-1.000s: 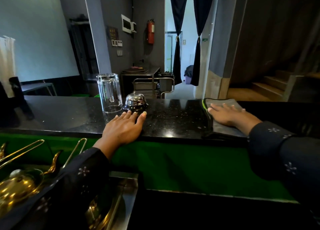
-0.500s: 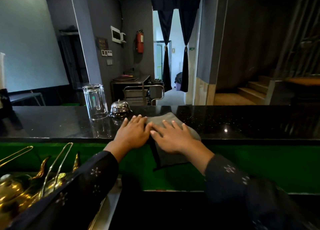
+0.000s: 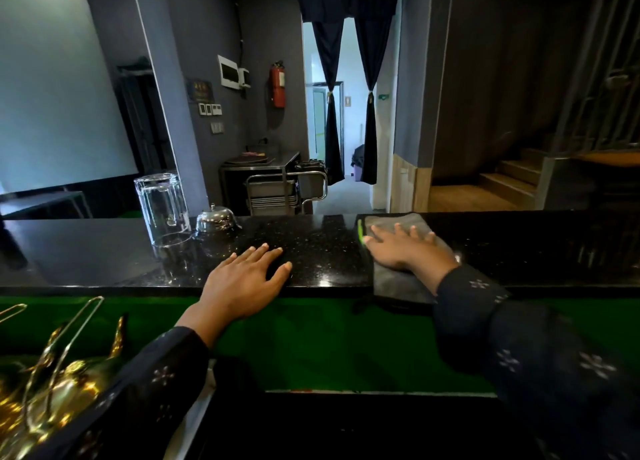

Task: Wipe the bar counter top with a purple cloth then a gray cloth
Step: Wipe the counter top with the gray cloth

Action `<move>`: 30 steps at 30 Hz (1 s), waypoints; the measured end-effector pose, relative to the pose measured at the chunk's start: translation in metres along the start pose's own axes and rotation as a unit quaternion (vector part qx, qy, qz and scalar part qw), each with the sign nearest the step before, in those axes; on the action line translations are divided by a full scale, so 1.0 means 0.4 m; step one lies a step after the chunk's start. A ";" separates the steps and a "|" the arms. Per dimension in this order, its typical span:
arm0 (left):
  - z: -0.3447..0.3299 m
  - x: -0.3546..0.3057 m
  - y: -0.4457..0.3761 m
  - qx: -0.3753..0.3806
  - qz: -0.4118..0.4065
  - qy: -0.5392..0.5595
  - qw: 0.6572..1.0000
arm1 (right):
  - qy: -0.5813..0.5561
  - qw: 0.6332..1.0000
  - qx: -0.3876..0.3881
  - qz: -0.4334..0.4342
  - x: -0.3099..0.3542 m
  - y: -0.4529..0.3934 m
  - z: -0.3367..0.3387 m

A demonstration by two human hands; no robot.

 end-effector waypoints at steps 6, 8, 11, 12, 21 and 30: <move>0.014 -0.005 0.000 0.045 0.012 0.002 0.999 | 0.051 0.981 0.025 0.186 0.133 0.102 -0.062; 0.017 -0.008 0.002 0.076 0.012 0.007 0.997 | 0.055 0.975 0.017 0.213 0.072 0.135 -0.072; 0.029 -0.015 -0.001 0.079 0.026 0.049 0.995 | 0.044 0.985 0.010 0.168 -0.082 0.145 -0.043; 0.034 -0.023 -0.006 0.071 0.036 0.065 0.995 | 0.032 0.989 0.015 0.140 -0.136 0.137 -0.027; 0.037 -0.457 -0.120 -0.002 -0.069 0.104 0.992 | 0.005 0.998 0.018 0.056 -0.282 0.137 -0.005; -0.038 -0.616 -0.245 0.080 -0.031 0.072 0.994 | 0.012 0.996 0.019 0.089 -0.432 0.144 0.007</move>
Point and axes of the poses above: each hand's wrist, its own y-axis away from the middle knuckle, its own z-axis out of the back of the hand, x = y × z, the point moved 3 cm from there along -y, towards the middle knuckle, and after that the axes turned 13 degrees about x, right-handed, at the moved point
